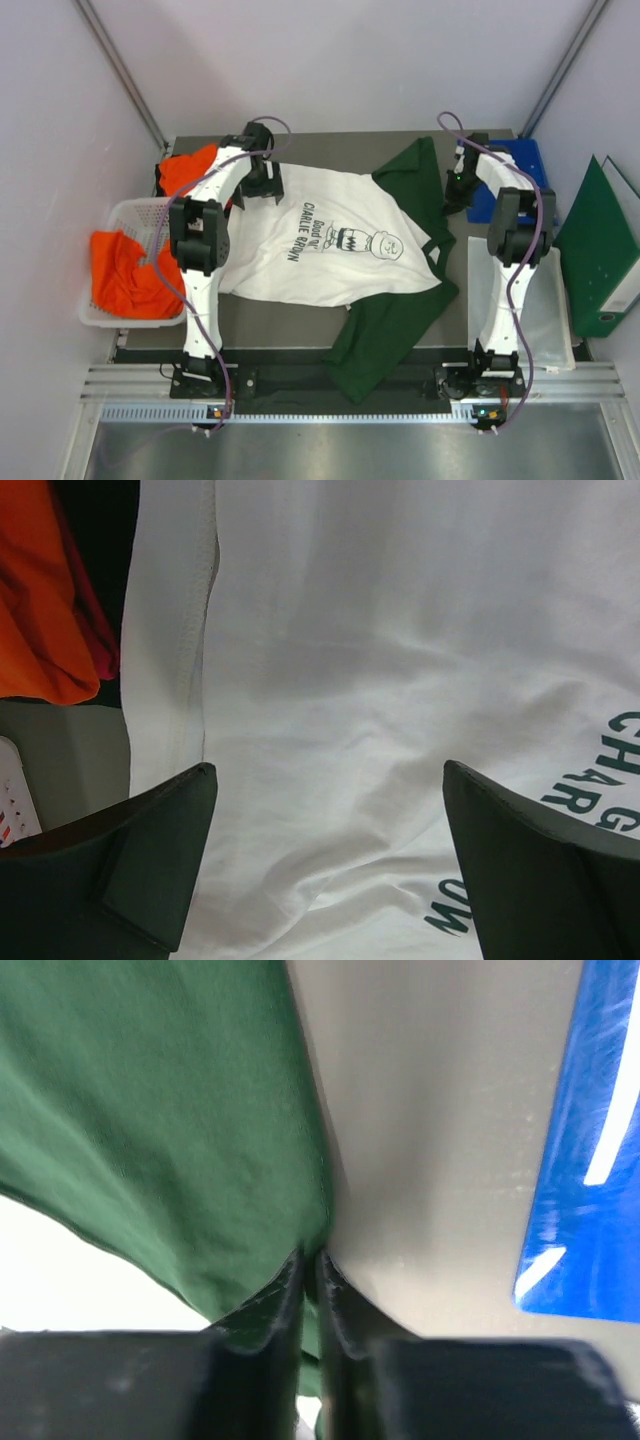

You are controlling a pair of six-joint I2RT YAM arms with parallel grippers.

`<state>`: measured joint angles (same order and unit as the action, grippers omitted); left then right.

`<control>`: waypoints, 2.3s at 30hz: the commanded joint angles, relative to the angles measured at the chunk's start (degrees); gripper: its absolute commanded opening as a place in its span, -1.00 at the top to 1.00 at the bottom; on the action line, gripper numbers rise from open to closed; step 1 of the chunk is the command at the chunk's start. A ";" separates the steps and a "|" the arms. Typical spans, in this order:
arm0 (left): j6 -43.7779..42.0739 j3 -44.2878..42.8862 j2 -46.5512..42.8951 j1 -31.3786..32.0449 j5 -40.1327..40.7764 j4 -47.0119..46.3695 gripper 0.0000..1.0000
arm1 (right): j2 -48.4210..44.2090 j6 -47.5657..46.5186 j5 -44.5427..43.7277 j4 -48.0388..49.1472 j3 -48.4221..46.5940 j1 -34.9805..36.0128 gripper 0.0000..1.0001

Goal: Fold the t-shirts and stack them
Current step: Flatten out the tshirt

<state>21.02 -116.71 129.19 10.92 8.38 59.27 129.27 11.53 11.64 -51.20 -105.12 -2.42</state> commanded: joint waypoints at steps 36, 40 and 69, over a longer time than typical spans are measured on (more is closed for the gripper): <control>-2.38 3.41 -4.82 -1.16 2.52 1.99 -0.98 | 11.34 2.36 -11.90 13.50 -28.63 -3.47 1.00; -2.73 3.41 -5.17 -1.95 0.94 1.21 -0.98 | 10.22 2.36 -12.08 14.64 -28.04 -3.47 0.83; 1.39 47.62 -33.91 -3.62 -17.60 -11.72 -0.98 | -68.17 15.62 16.92 4.38 59.84 -3.56 -0.99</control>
<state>19.99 -72.10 100.66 7.27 -6.66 50.57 68.77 24.77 23.81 -41.30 -49.06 -5.43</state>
